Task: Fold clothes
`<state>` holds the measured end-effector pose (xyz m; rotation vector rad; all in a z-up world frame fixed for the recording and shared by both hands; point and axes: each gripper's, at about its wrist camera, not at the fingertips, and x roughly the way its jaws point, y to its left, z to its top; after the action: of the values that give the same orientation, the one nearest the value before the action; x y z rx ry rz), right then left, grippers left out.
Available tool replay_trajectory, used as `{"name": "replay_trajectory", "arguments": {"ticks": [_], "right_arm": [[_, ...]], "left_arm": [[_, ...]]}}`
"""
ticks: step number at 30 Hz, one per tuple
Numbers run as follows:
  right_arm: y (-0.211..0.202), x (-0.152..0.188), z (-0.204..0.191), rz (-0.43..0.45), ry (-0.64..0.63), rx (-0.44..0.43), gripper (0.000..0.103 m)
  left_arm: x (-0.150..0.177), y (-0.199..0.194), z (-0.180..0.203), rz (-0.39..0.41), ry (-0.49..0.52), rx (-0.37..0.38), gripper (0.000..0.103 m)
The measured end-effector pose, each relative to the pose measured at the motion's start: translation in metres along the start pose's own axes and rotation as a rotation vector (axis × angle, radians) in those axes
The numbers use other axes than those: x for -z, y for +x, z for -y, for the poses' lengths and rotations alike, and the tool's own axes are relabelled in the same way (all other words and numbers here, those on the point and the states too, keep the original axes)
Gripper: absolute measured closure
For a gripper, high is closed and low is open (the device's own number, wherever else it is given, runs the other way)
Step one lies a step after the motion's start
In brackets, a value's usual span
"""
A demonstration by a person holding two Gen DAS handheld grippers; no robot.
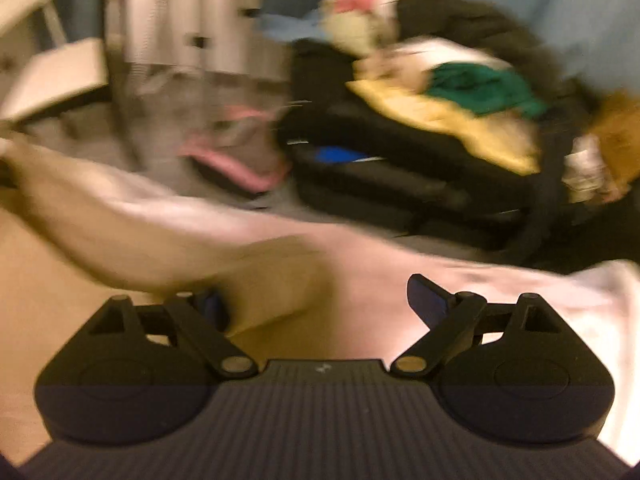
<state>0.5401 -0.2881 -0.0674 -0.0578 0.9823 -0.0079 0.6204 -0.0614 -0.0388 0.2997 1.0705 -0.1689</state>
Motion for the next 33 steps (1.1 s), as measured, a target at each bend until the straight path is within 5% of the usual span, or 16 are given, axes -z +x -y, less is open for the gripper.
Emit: {"name": "replay_trajectory", "arguments": {"ticks": [3, 8, 13, 18, 22, 25, 28, 33], "right_arm": [[-0.038, 0.000, -0.009, 0.108, 0.085, -0.090, 0.012], [-0.119, 0.040, -0.030, 0.312, 0.170, -0.048, 0.012], [-0.200, 0.115, -0.038, 0.462, 0.270, -0.071, 0.012], [-0.273, 0.207, -0.060, 0.531, 0.293, -0.074, 0.012], [-0.318, 0.274, -0.078, 0.569, 0.272, -0.079, 0.012], [-0.341, 0.316, -0.082, 0.605, 0.309, -0.115, 0.012], [-0.344, 0.342, -0.080, 0.612, 0.364, -0.155, 0.012], [-0.320, 0.358, -0.072, 0.578, 0.423, -0.199, 0.012]], "left_arm": [[0.008, -0.041, 0.005, 0.114, -0.015, 0.053, 0.000], [0.058, -0.109, 0.012, 0.306, -0.102, 0.109, 0.000], [0.163, -0.190, 0.023, 0.444, -0.238, 0.201, 0.000], [0.295, -0.250, 0.027, 0.525, -0.251, 0.215, 0.001], [0.385, -0.270, 0.016, 0.502, -0.327, 0.285, 0.003], [0.418, -0.275, -0.003, 0.428, -0.450, 0.334, 0.011], [0.429, -0.268, -0.033, 0.385, -0.628, 0.465, 0.011], [0.438, -0.237, -0.074, 0.351, -0.848, 0.558, 0.021]]}}
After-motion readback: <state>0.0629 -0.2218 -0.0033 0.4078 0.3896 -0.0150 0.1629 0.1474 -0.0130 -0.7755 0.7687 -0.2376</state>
